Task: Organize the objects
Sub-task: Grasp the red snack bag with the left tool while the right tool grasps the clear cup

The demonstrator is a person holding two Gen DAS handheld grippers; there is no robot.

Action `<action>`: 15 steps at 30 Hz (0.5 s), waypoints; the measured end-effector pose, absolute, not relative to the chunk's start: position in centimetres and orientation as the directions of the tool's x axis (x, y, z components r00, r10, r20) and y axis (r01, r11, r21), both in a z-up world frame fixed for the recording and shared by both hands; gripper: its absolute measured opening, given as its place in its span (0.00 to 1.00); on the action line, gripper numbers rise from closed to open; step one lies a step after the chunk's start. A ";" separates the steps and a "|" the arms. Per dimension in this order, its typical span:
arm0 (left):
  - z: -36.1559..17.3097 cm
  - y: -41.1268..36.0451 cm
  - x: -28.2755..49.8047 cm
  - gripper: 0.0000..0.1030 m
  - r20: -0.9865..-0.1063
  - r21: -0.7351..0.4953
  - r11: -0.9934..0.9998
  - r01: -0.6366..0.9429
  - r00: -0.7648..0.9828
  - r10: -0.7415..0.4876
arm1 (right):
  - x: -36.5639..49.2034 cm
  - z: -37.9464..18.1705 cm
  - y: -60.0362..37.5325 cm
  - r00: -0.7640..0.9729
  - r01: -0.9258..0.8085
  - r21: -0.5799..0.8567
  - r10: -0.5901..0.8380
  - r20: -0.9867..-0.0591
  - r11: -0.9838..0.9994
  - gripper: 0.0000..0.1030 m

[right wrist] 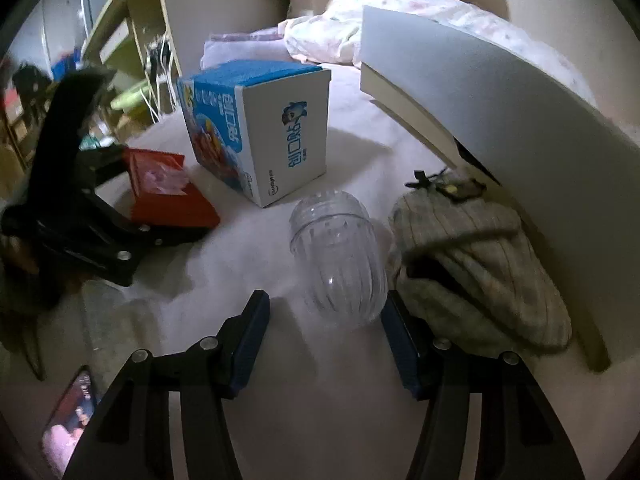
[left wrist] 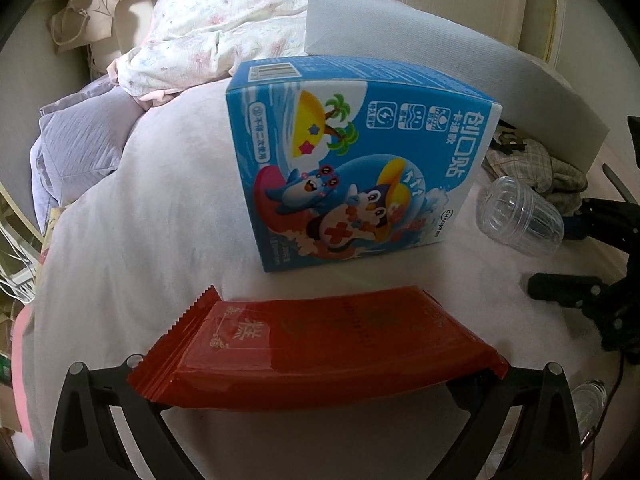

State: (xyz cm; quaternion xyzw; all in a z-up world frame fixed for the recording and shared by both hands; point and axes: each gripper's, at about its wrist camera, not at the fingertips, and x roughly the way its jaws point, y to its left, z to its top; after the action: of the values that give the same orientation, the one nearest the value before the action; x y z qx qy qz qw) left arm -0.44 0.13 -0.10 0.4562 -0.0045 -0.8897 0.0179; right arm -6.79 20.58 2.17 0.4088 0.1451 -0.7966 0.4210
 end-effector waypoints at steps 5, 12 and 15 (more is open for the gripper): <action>-0.1 0.1 -0.4 1.00 -0.812 0.025 -0.999 0.027 -0.583 -0.036 | -7.5 2.4 21.7 -0.299 0.761 0.182 -0.586 -0.753 -0.622 0.37; -0.1 0.2 -0.4 1.00 -0.811 0.025 -0.999 0.027 -0.584 -0.036 | -7.0 2.8 21.4 -0.305 0.772 0.181 -0.605 -0.735 -0.609 0.37; -0.1 0.3 -0.4 1.00 -0.817 0.027 -0.999 0.026 -0.576 -0.037 | -6.7 3.1 21.5 -0.289 0.780 0.200 -0.625 -0.725 -0.593 0.36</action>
State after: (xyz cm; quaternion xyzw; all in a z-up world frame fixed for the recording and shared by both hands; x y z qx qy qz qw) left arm -0.42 0.31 -0.11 0.4602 -0.0059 -0.8876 0.0176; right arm -6.67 21.48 3.08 0.4014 0.0962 -0.7972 0.4407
